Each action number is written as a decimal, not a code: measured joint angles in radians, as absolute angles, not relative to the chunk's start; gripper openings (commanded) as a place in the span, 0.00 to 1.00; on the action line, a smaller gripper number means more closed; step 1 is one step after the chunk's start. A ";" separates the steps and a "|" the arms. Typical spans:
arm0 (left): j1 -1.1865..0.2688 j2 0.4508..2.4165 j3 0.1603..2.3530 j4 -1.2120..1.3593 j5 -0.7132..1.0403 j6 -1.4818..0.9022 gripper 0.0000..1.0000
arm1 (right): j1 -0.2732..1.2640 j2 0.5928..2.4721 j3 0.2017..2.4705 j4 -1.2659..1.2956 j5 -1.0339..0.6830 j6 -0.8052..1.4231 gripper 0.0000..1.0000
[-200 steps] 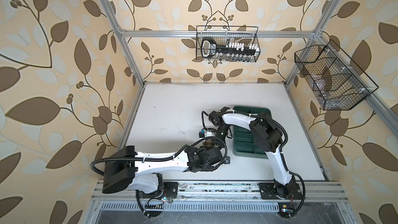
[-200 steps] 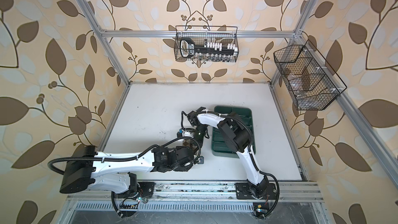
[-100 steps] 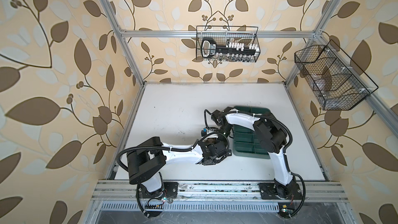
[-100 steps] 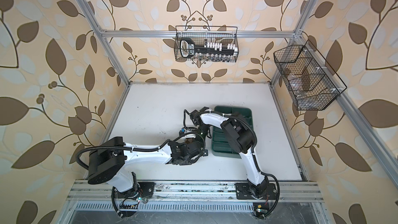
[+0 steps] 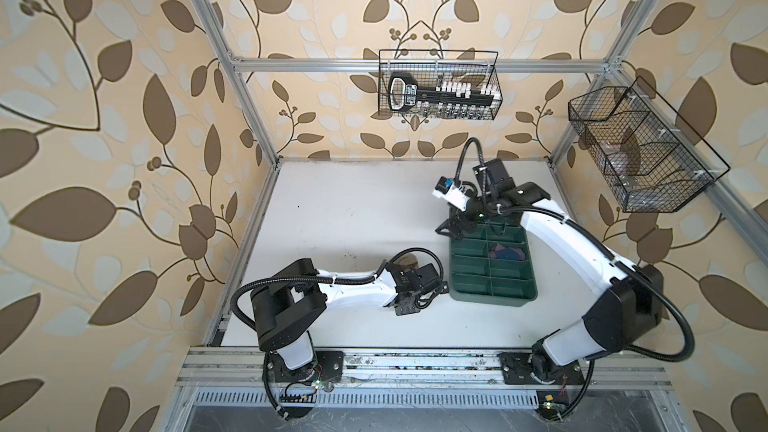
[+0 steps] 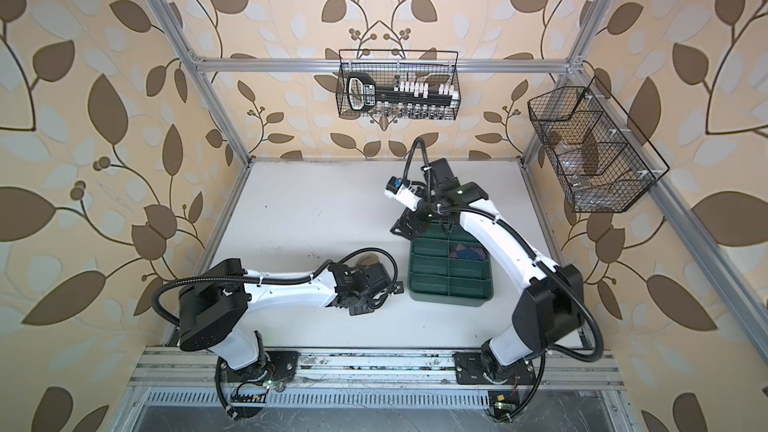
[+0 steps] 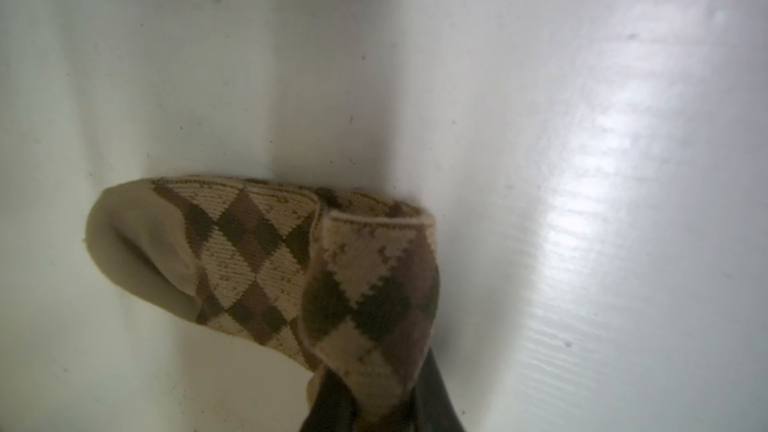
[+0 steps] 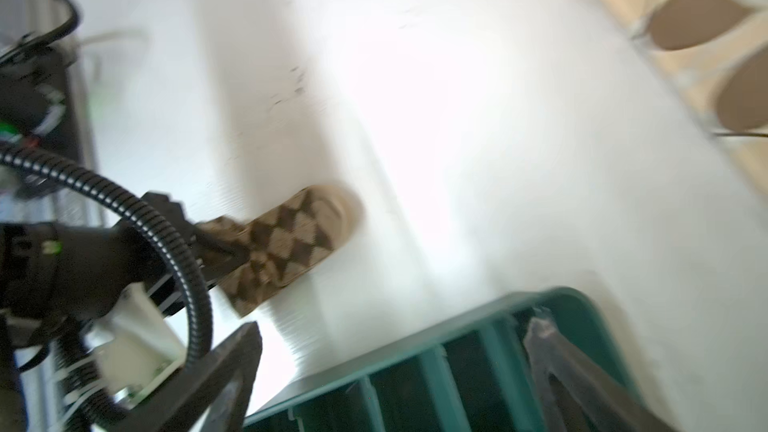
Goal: Roll the socks
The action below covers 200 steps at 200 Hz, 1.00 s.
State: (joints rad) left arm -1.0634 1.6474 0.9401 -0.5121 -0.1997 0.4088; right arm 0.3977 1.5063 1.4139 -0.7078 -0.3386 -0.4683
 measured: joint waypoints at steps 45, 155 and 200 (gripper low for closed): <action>-0.867 1.723 1.069 -0.669 0.164 0.453 0.03 | 0.263 1.177 1.143 -0.326 -0.200 -0.059 0.82; -0.722 1.901 1.222 -0.866 0.496 0.493 0.06 | 1.002 0.866 0.455 -0.084 0.049 -0.782 0.61; -0.718 1.905 1.221 -0.871 0.514 0.493 0.06 | 1.081 1.215 0.449 0.154 0.129 -0.862 0.56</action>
State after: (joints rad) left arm -0.7181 1.9049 1.2213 -0.8711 0.5140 0.4927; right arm 1.0809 1.2148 0.4488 0.1535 0.1287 -0.8616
